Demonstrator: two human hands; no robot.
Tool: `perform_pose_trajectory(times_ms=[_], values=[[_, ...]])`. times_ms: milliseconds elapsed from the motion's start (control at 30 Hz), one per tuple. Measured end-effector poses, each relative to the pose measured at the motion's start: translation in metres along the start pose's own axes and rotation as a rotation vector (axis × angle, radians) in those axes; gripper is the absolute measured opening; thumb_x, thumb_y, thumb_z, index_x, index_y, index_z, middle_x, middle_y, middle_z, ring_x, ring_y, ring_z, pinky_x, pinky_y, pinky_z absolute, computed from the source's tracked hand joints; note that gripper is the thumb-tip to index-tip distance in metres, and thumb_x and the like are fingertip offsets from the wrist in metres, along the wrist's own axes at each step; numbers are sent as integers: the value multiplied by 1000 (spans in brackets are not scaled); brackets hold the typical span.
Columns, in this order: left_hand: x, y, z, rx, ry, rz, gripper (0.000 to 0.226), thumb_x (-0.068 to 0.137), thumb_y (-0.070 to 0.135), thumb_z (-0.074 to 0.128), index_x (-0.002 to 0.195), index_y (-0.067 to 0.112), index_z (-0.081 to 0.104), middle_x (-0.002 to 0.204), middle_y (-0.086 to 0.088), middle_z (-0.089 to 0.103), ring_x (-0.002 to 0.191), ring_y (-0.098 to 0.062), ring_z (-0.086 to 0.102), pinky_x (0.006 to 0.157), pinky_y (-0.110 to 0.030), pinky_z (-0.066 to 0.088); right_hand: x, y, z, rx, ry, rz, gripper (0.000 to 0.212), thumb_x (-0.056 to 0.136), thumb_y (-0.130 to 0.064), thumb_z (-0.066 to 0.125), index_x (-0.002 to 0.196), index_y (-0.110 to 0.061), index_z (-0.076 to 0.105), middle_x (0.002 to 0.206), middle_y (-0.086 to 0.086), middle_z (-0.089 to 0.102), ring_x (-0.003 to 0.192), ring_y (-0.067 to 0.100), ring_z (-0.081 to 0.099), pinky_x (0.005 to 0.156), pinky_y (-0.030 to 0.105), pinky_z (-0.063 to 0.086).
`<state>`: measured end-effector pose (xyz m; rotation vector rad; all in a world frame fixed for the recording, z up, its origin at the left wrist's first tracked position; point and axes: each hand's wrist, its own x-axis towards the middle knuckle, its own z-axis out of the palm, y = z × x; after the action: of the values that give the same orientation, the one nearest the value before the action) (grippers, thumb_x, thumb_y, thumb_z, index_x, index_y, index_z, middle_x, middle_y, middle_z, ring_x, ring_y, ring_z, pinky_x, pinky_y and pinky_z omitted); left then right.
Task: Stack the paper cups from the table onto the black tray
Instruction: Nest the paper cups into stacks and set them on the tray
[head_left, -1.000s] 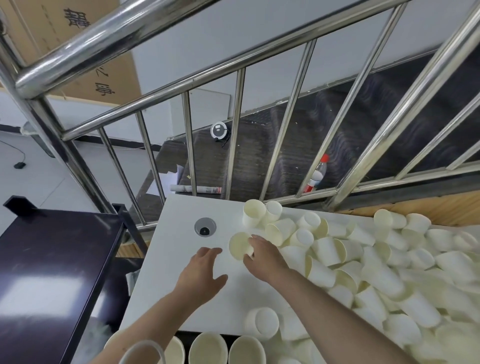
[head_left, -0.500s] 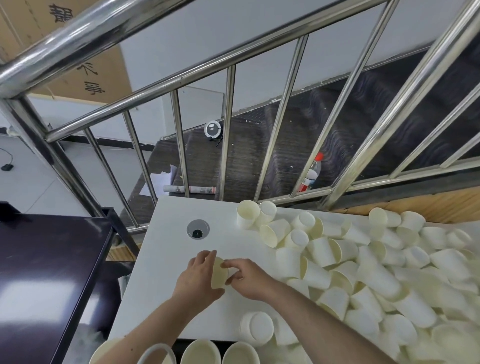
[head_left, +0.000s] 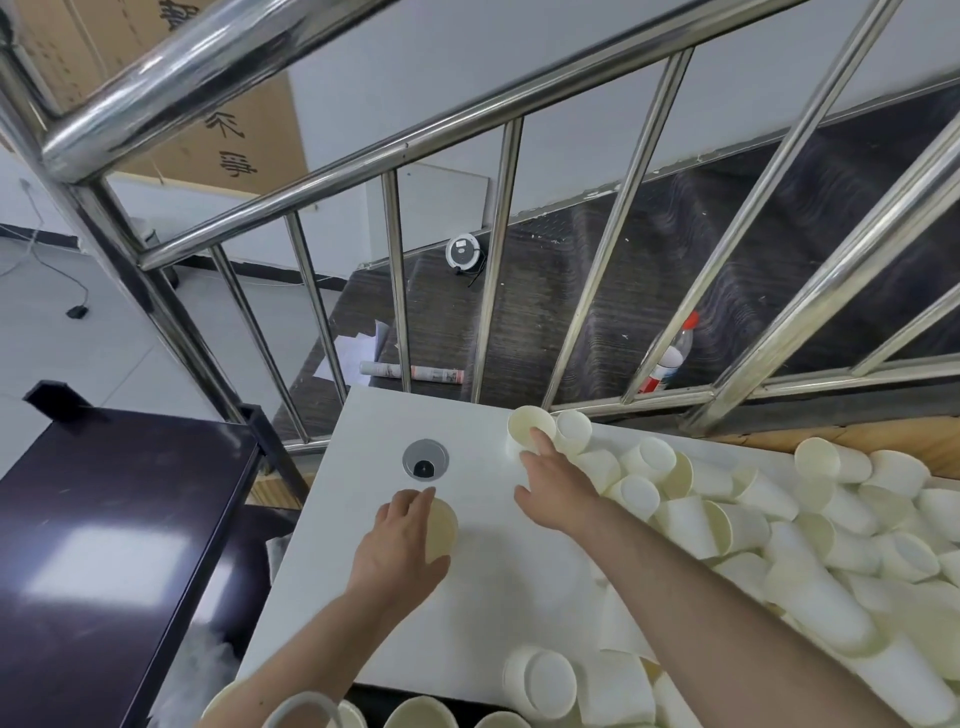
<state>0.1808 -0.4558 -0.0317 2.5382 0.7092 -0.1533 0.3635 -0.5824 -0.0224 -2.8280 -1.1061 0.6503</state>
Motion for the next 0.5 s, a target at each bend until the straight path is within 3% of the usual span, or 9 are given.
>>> perform_pose_trajectory(times_ms=[133, 233, 333, 500], values=[[1, 0, -1, -4, 9, 2, 80, 85, 39, 61, 150, 24, 17, 147, 8, 26, 132, -16, 32, 92, -29, 46, 9, 2, 7, -10, 12, -21, 8, 94, -18, 44, 92, -10, 42, 134, 7, 38, 110, 28, 47, 82, 36, 45], [2, 0, -1, -6, 13, 5, 80, 85, 38, 61, 150, 24, 16, 147, 9, 25, 132, -16, 31, 91, -29, 46, 6, 1, 13, -1, 102, -59, 14, 95, -15, 43, 101, -7, 52, 122, 5, 44, 109, 26, 48, 79, 34, 42], [1, 1, 0, -8, 6, 8, 80, 85, 39, 61, 150, 24, 16, 147, 8, 25, 132, -16, 31, 92, -29, 46, -7, 0, 17, 19, 183, -144, 10, 92, -11, 42, 89, -10, 51, 111, 4, 49, 100, 26, 52, 69, 32, 38], [-2, 2, 3, -10, -12, 16, 80, 84, 38, 62, 149, 25, 17, 147, 8, 26, 132, -17, 31, 93, -29, 46, -41, 4, 27, 105, 174, -270, 22, 92, -19, 49, 104, -8, 63, 113, 0, 58, 103, 21, 54, 82, 32, 47]])
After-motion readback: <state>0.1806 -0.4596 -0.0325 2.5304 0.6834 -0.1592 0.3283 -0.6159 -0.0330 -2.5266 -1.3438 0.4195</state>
